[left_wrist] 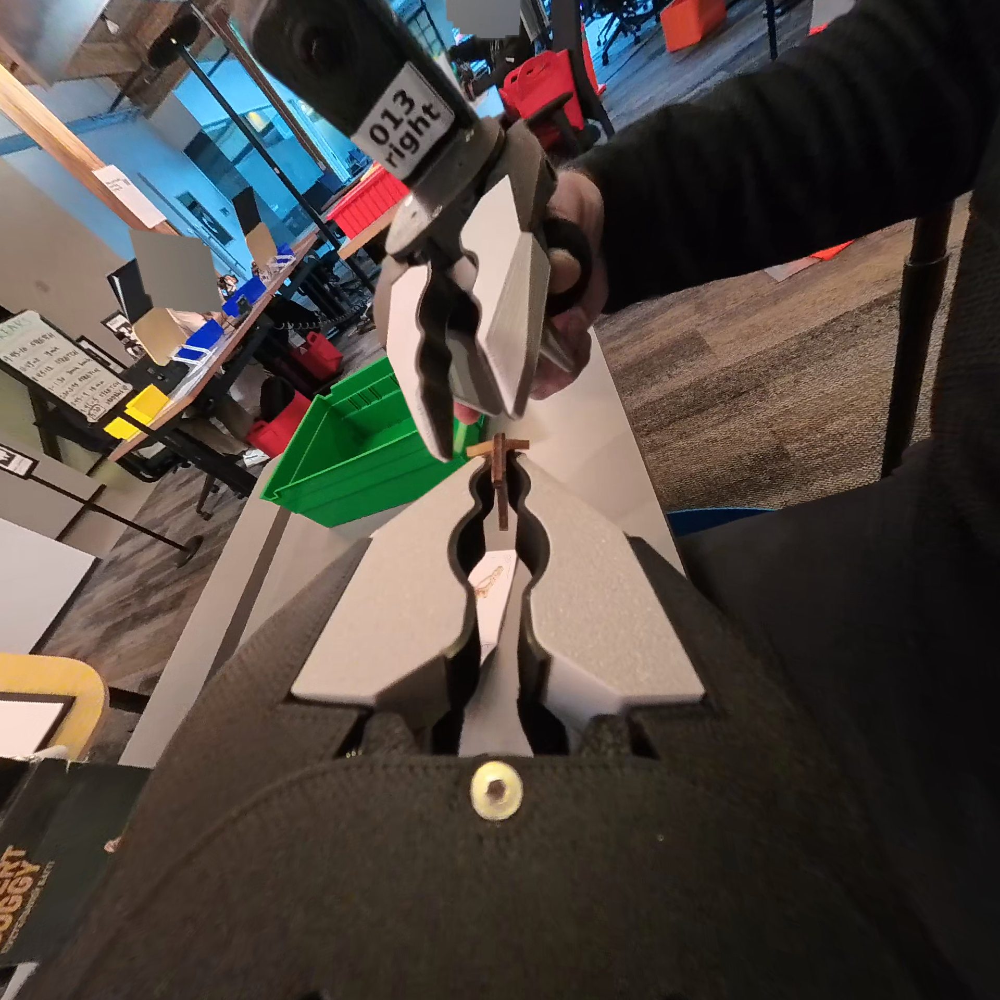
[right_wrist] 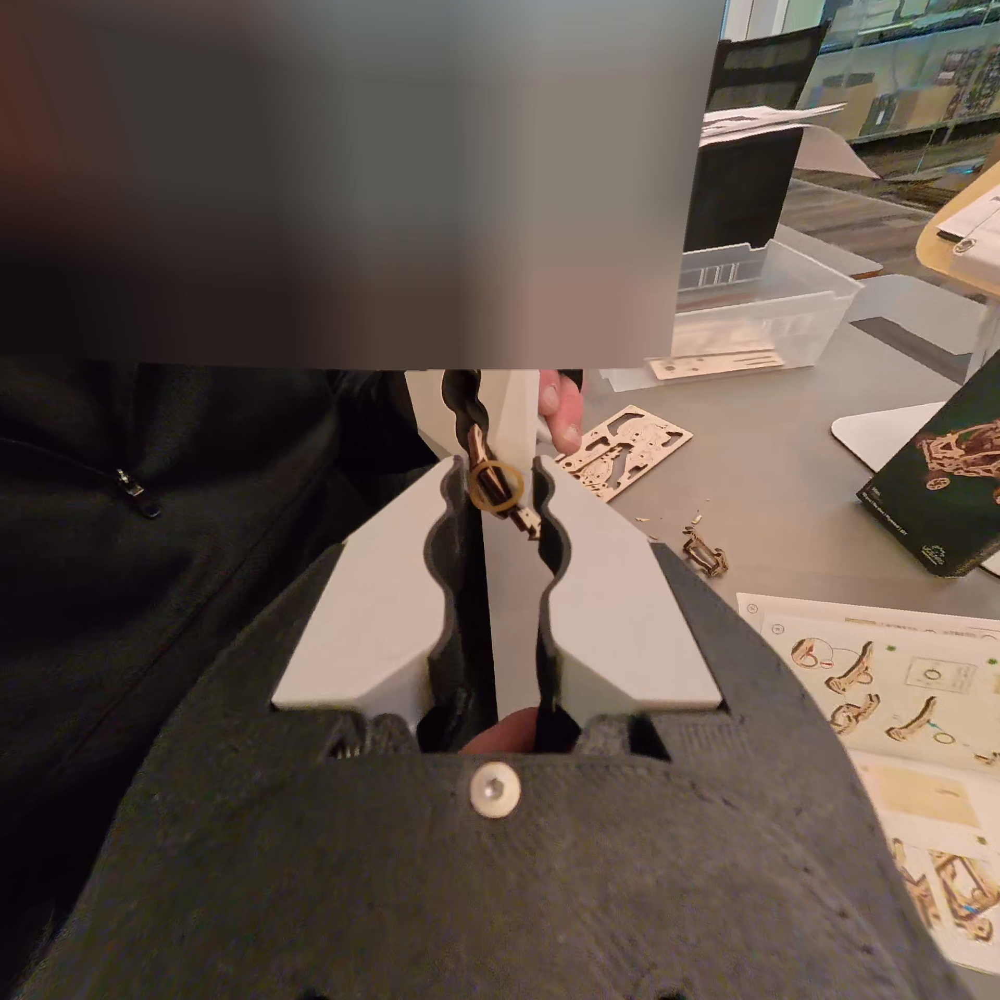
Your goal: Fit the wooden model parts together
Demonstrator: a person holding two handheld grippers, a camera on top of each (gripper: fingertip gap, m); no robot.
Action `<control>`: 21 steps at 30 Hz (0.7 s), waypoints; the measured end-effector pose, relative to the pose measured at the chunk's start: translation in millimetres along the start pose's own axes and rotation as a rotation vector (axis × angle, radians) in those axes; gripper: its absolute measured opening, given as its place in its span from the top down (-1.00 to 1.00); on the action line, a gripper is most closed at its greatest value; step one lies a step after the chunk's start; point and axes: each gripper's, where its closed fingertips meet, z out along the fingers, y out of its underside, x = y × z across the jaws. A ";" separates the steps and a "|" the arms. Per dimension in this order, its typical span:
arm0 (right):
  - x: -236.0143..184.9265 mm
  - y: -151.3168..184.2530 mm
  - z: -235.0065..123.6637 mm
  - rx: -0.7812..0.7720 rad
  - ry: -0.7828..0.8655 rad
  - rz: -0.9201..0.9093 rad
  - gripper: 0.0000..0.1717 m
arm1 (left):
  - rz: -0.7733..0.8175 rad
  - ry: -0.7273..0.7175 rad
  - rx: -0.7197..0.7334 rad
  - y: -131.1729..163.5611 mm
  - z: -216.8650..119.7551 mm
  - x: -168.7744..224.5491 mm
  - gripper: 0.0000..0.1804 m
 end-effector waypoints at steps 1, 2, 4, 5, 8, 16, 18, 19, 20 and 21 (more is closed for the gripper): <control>0.4 0.2 -1.0 0.006 -0.002 0.011 0.69 | 0.001 -0.002 0.005 -0.9 -0.3 -0.2 0.98; 0.9 1.9 -1.2 0.003 -0.001 0.017 0.69 | 0.002 -0.005 0.008 -1.4 -0.4 -0.4 0.98; 1.7 6.0 0.1 -0.012 0.013 0.009 0.76 | 0.004 -0.007 0.014 -2.7 -0.3 -0.4 0.98; 1.0 6.1 0.7 -0.012 0.012 0.011 0.78 | 0.006 -0.008 0.015 -3.0 -0.1 -0.3 0.98; 0.9 5.2 0.2 -0.008 0.025 0.005 0.84 | 0.012 -0.016 0.008 -2.6 0.0 -0.8 0.98; 5.2 5.9 -2.2 -0.042 0.126 0.000 0.87 | 0.050 -0.061 -0.033 0.6 1.8 -4.5 0.98; 8.4 7.0 -3.0 -0.076 0.193 -0.011 1.00 | 0.066 -0.077 -0.054 3.7 2.2 -6.2 0.98; 9.1 7.8 -3.6 -0.090 0.216 -0.012 1.00 | 0.070 -0.078 -0.053 3.2 2.3 -5.7 0.98; 8.7 7.7 -4.0 -0.092 0.228 -0.014 1.00 | 0.075 -0.081 -0.053 2.5 2.5 -5.4 0.98; 9.1 8.1 -4.3 -0.096 0.241 -0.011 1.00 | 0.085 -0.087 -0.062 3.2 2.9 -5.7 0.98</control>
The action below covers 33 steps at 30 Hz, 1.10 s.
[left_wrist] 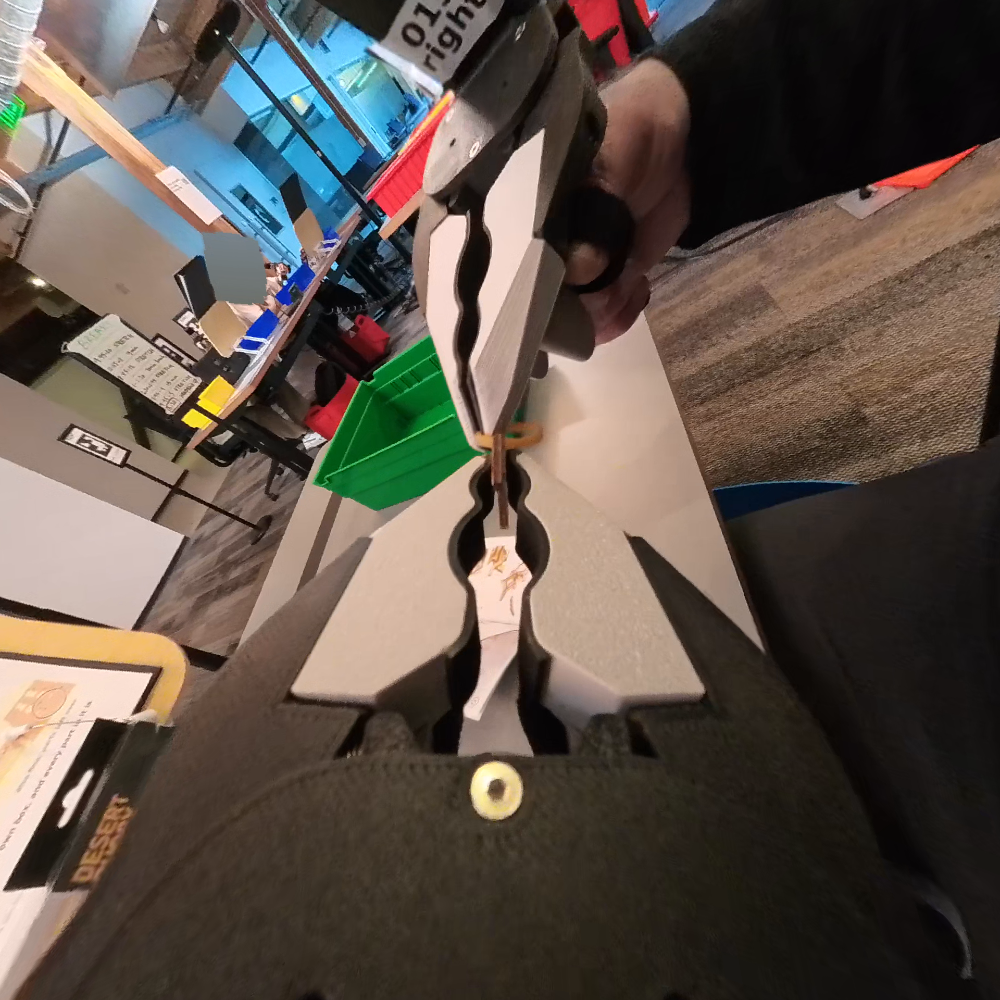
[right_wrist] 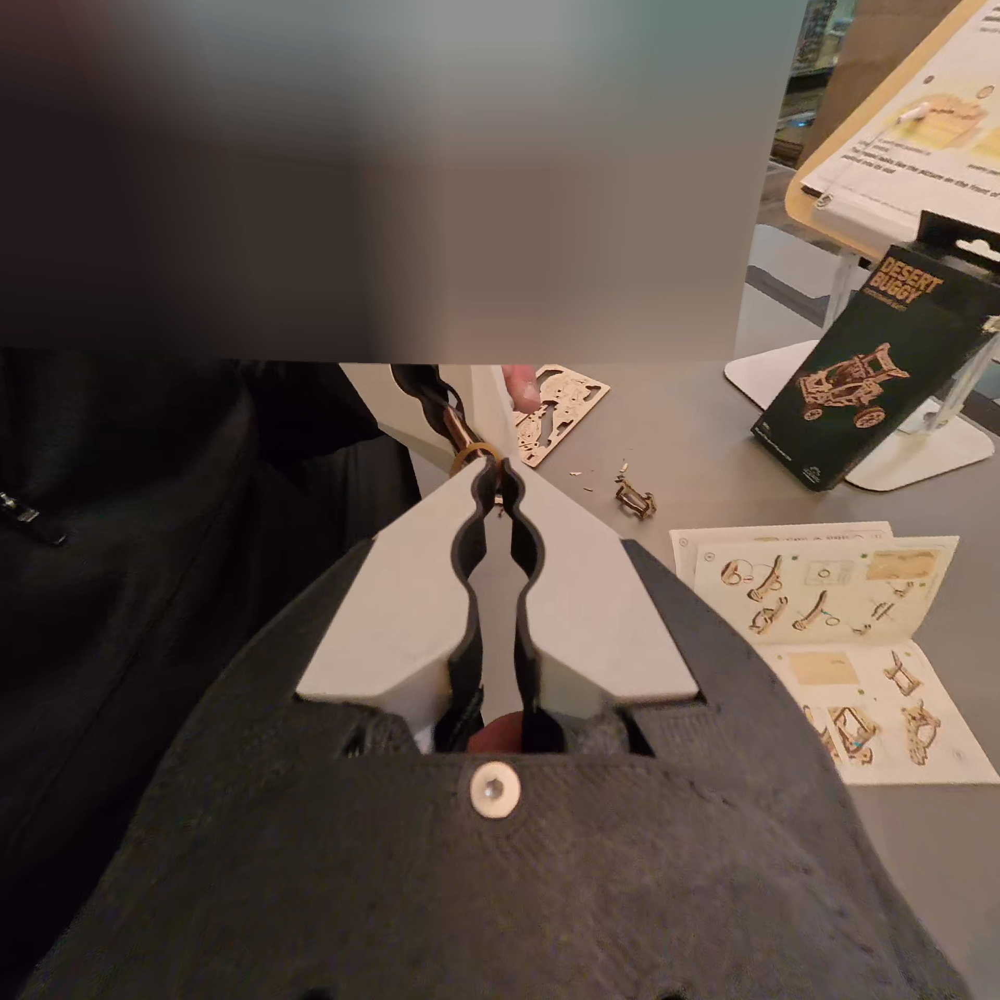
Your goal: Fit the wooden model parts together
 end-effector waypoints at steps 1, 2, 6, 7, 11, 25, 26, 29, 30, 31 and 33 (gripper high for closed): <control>0.7 0.9 0.0 -0.005 0.010 0.003 1.00 | 0.004 -0.002 -0.005 1.0 0.8 0.1 0.98; 0.6 1.5 -0.6 -0.009 0.014 0.004 1.00 | 0.000 0.001 0.000 0.5 1.2 0.8 0.98; 5.4 1.9 -0.2 -0.036 0.081 -0.009 1.00 | 0.001 -0.012 -0.005 0.7 2.2 -0.4 0.98; 6.7 1.9 0.0 -0.050 0.110 -0.028 1.00 | -0.008 -0.017 -0.019 2.6 2.9 -1.8 0.99; 14.6 6.1 -0.6 -0.144 0.253 -0.119 1.00 | -0.003 -0.026 -0.042 5.3 4.9 -2.7 0.98; 33.3 7.7 -5.1 -0.351 0.736 -0.443 1.00 | -0.076 -0.106 -0.117 16.5 11.5 -15.2 0.98; 32.9 7.7 -3.7 -0.351 0.746 -0.447 1.00 | -0.084 -0.111 -0.118 17.2 11.5 -16.1 0.98; 35.4 5.9 -3.1 -0.361 0.797 -0.473 1.00 | -0.094 -0.118 -0.124 18.2 11.8 -16.4 0.99; 36.8 6.1 -2.9 -0.373 0.811 -0.486 1.00 | -0.097 -0.118 -0.119 17.5 11.8 -16.3 0.99; 37.1 5.2 -2.3 -0.374 0.821 -0.501 1.00 | -0.104 -0.122 -0.114 16.7 11.5 -17.0 0.99; 37.7 3.5 -2.1 -0.382 0.846 -0.524 1.00 | -0.117 -0.133 -0.114 16.9 11.1 -19.3 0.98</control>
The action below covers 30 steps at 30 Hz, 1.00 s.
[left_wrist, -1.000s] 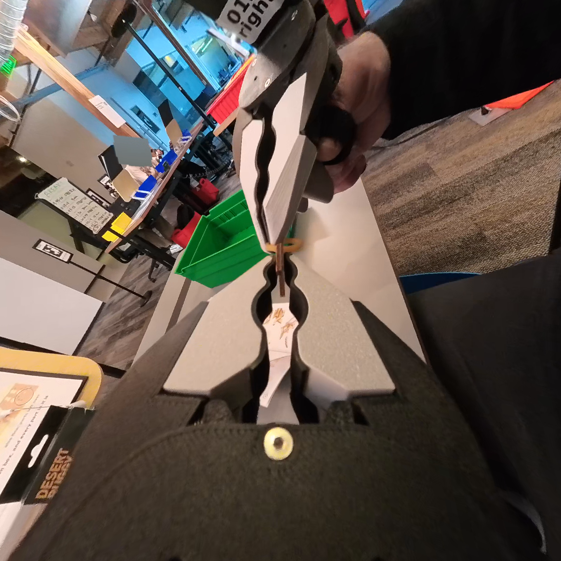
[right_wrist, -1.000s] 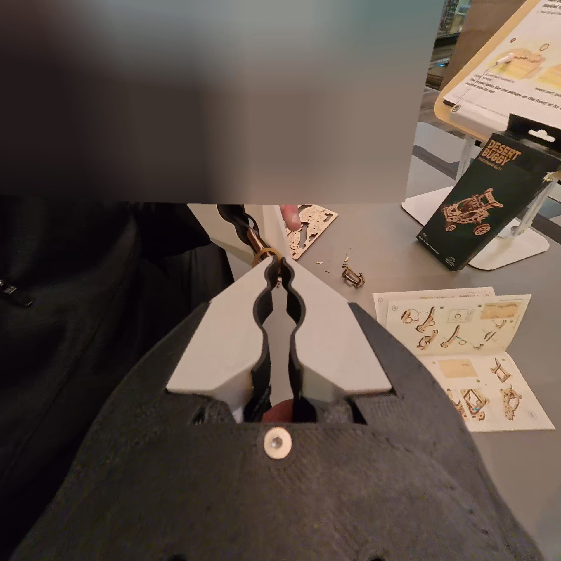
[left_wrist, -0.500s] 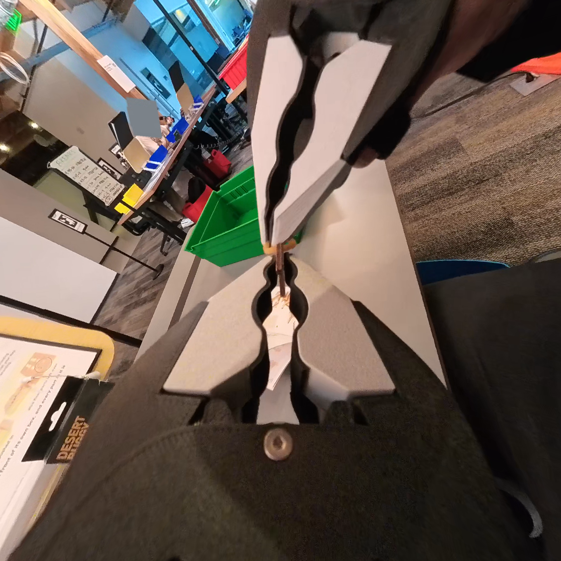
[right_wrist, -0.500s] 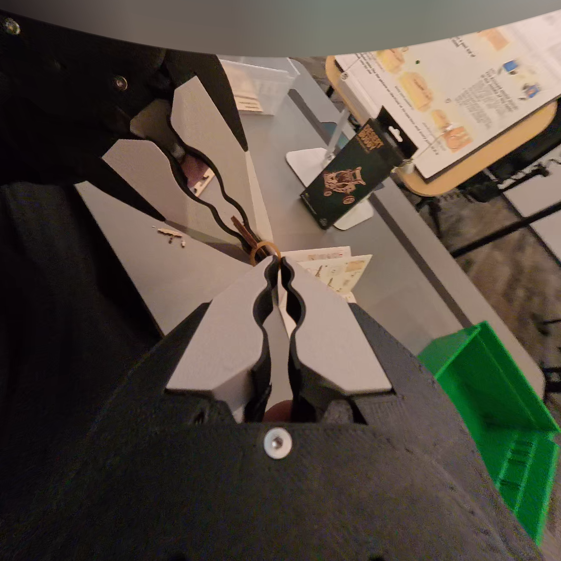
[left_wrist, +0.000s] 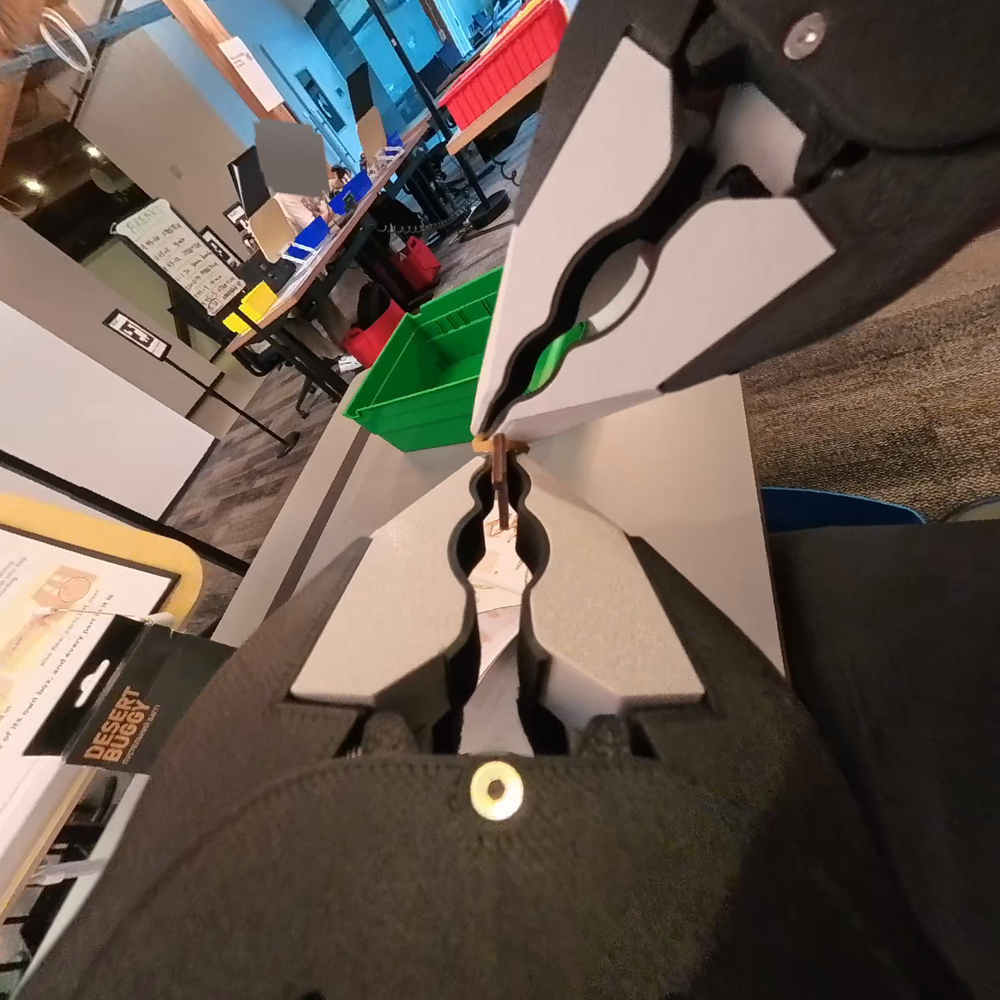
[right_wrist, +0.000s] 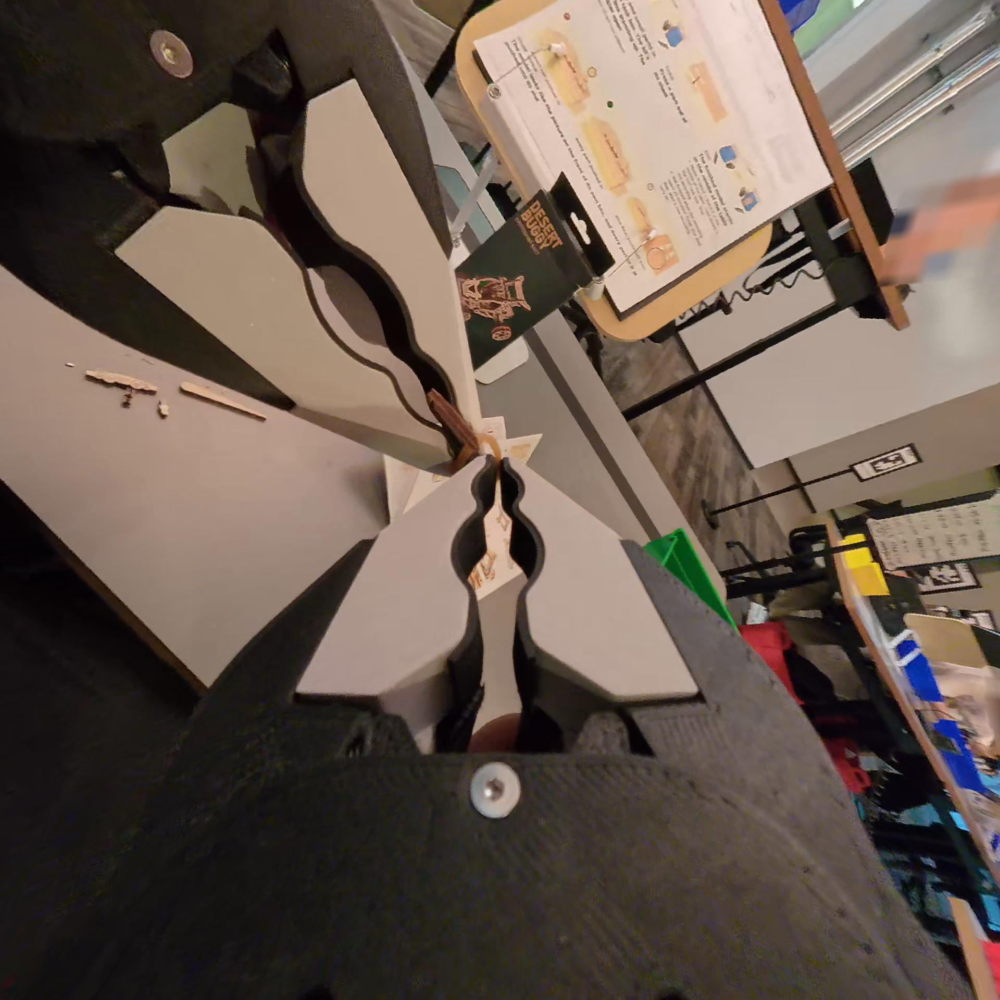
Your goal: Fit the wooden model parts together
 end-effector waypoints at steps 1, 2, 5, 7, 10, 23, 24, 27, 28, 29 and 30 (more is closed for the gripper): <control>0.2 -0.3 0.5 -0.001 0.010 -0.006 1.00 | -0.007 -0.005 -0.001 0.3 -0.1 -1.4 0.98; 0.7 0.0 1.2 -0.004 0.022 -0.010 1.00 | -0.017 -0.010 -0.001 0.3 -0.2 -2.6 0.98; 2.3 1.2 3.0 -0.019 0.061 -0.037 1.00 | -0.032 -0.019 -0.001 0.9 0.0 -4.4 0.98; 2.9 1.9 4.1 -0.022 0.082 -0.053 1.00 | -0.044 -0.024 -0.002 1.4 0.3 -5.4 0.98; 5.2 5.0 6.4 -0.031 0.110 -0.059 1.00 | -0.066 -0.022 -0.005 2.4 1.3 -5.9 0.98; 13.6 -1.6 6.1 -0.003 0.142 -0.026 1.00 | -0.063 -0.037 -0.047 5.6 7.3 -6.6 0.98; 14.4 -0.5 5.7 -0.010 0.148 -0.024 1.00 | -0.060 -0.039 -0.048 5.3 7.8 -6.5 0.98; 15.3 1.6 4.8 -0.031 0.160 -0.020 1.00 | -0.044 -0.055 -0.066 6.5 10.5 -6.7 0.99; 15.7 0.9 4.0 -0.035 0.167 -0.019 1.00 | -0.042 -0.060 -0.071 6.9 11.3 -7.0 0.98; 15.8 0.5 3.8 -0.038 0.172 -0.015 1.00 | -0.042 -0.063 -0.079 7.7 12.4 -6.9 0.98; 16.1 1.1 3.9 -0.044 0.181 -0.018 1.00 | -0.040 -0.068 -0.083 7.8 13.2 -6.9 0.98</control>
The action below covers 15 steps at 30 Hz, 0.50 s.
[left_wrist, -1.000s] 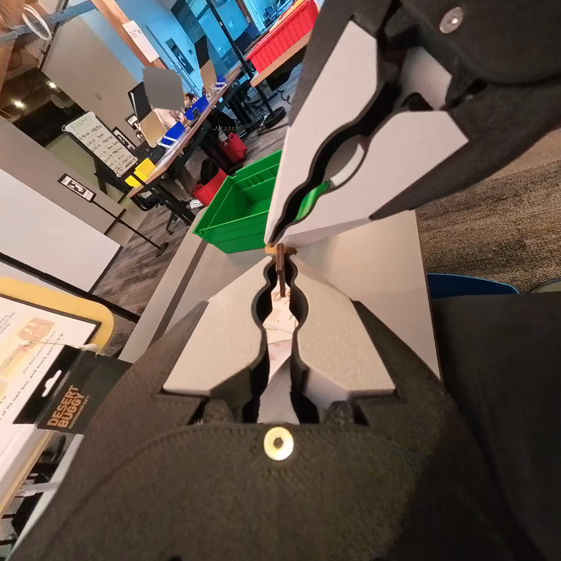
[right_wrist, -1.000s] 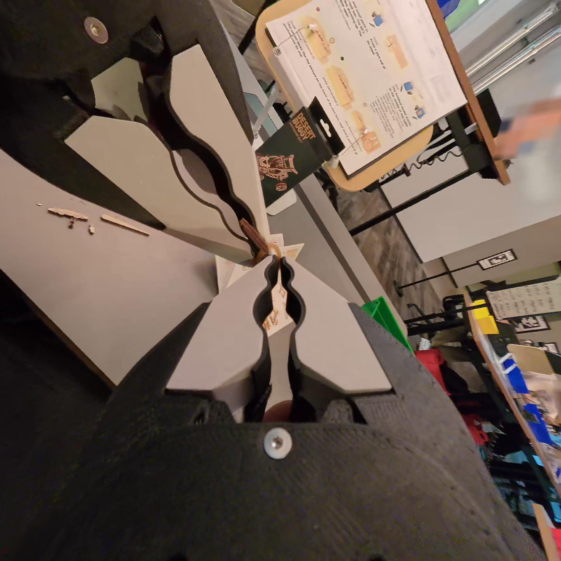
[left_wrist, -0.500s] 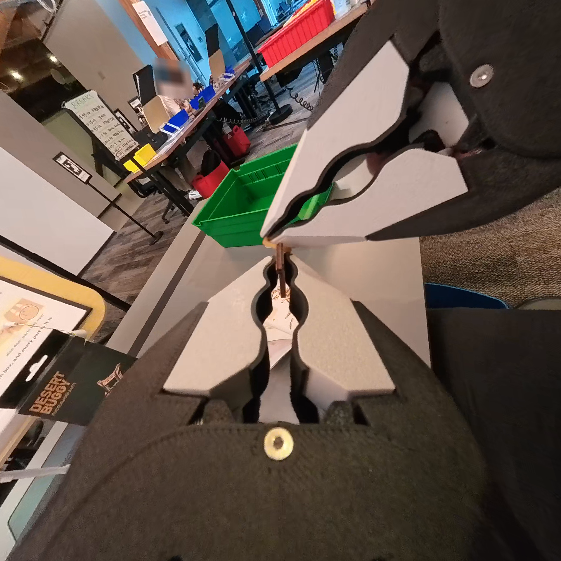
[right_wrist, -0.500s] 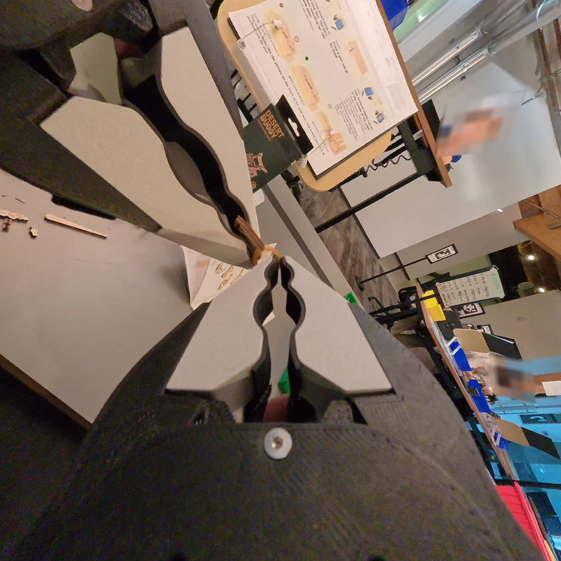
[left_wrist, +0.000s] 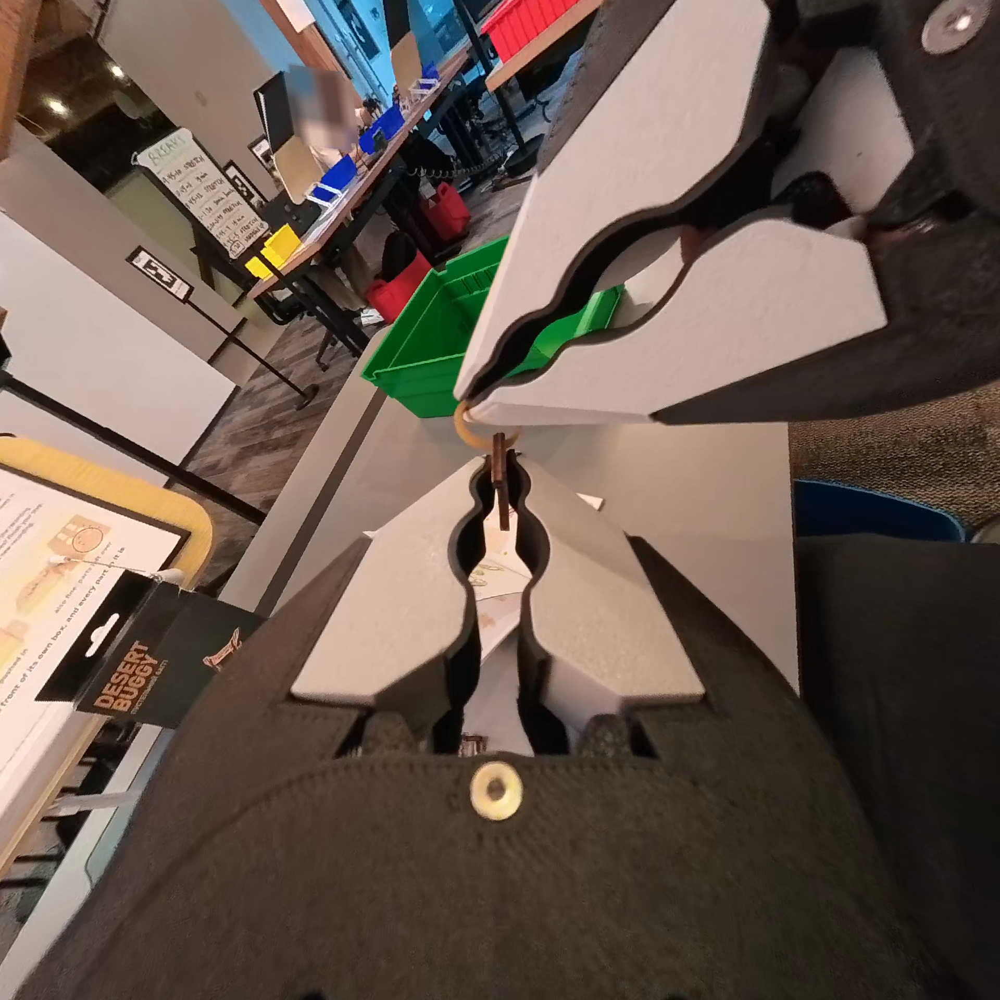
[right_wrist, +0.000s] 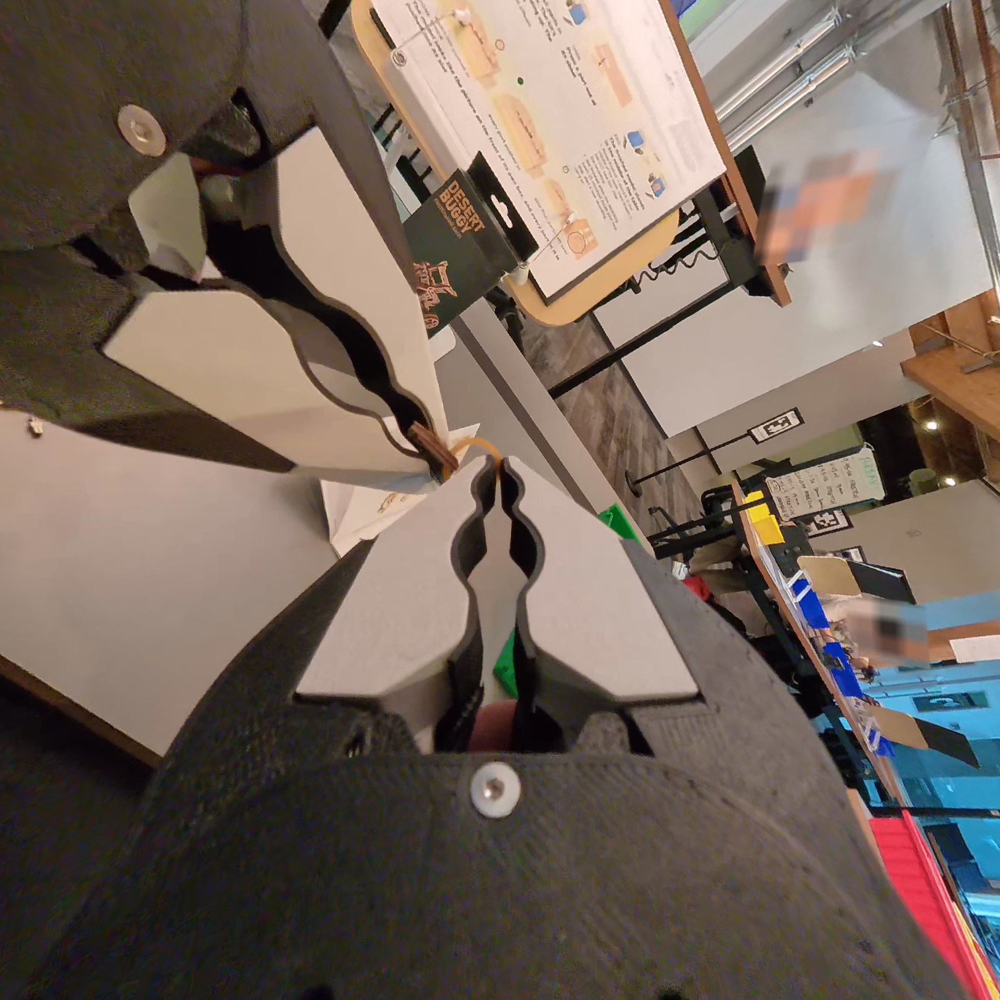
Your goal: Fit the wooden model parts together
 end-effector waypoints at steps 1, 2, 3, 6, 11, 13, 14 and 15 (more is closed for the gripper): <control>0.8 1.9 1.0 -0.012 0.011 -0.009 1.00 | 0.004 0.001 -0.005 0.2 0.9 0.8 0.98; 1.0 4.2 2.1 -0.023 0.019 -0.014 1.00 | 0.007 -0.002 -0.007 -0.1 1.3 1.1 0.98; 1.2 5.8 2.8 -0.031 0.026 -0.018 1.00 | -0.001 -0.009 -0.016 0.7 2.0 0.2 0.98; -0.4 8.1 3.8 -0.046 0.040 -0.029 1.00 | -0.003 -0.015 -0.035 2.5 4.3 -0.7 0.98; 1.3 13.4 7.1 -0.068 0.068 -0.027 1.00 | -0.014 -0.026 -0.054 2.6 6.5 -1.1 0.98; -0.9 14.2 8.1 -0.071 0.066 -0.027 1.00 | -0.017 -0.027 -0.055 3.0 7.5 -1.6 0.98; -1.8 14.8 8.8 -0.073 0.063 -0.021 1.00 | -0.015 -0.032 -0.057 3.1 7.8 -2.1 0.98; -1.6 14.7 8.9 -0.071 0.066 -0.020 1.00 | -0.017 -0.029 -0.055 2.6 8.0 -1.6 0.98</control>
